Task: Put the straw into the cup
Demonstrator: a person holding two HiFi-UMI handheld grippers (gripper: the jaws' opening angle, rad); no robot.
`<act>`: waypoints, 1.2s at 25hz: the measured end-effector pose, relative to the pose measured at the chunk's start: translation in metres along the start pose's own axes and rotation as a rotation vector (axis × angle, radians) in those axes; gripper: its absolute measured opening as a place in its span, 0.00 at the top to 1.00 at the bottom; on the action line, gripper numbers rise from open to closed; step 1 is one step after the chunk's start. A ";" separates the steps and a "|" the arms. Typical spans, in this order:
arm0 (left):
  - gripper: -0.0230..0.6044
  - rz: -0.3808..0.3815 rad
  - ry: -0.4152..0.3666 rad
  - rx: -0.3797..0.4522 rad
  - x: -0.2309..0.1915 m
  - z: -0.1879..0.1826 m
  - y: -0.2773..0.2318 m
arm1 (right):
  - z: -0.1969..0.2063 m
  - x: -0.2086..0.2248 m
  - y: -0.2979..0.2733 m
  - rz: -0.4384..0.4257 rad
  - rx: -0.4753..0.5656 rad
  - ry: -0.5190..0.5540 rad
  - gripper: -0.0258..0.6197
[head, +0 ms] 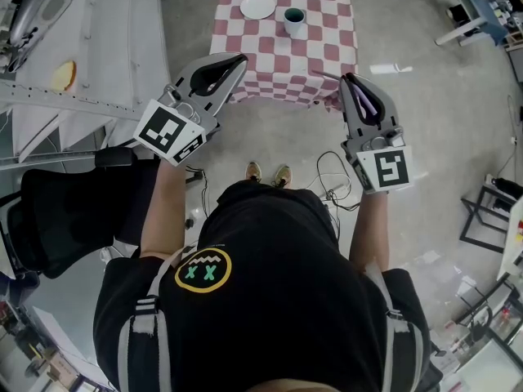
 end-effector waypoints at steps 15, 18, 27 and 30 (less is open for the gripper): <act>0.93 -0.016 -0.026 -0.005 0.016 -0.009 -0.014 | 0.002 0.016 0.016 -0.006 0.025 0.004 0.88; 0.93 -0.025 -0.036 -0.009 0.025 -0.013 -0.019 | 0.001 0.021 0.023 -0.014 0.035 0.002 0.88; 0.93 -0.046 -0.057 -0.029 0.056 -0.018 -0.032 | 0.002 0.033 0.046 -0.045 0.063 -0.002 0.88; 0.93 -0.045 -0.058 -0.030 0.064 -0.021 -0.034 | 0.001 0.035 0.052 -0.047 0.063 -0.002 0.88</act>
Point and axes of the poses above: the fingertips, and each gripper's own axes: y backward along the fingers, x to its right, z out of its underside, the point moved 3 cm from there along y, backward along the fingers, and after that the axes turned 1 degree about z, right-handed, at the moved point
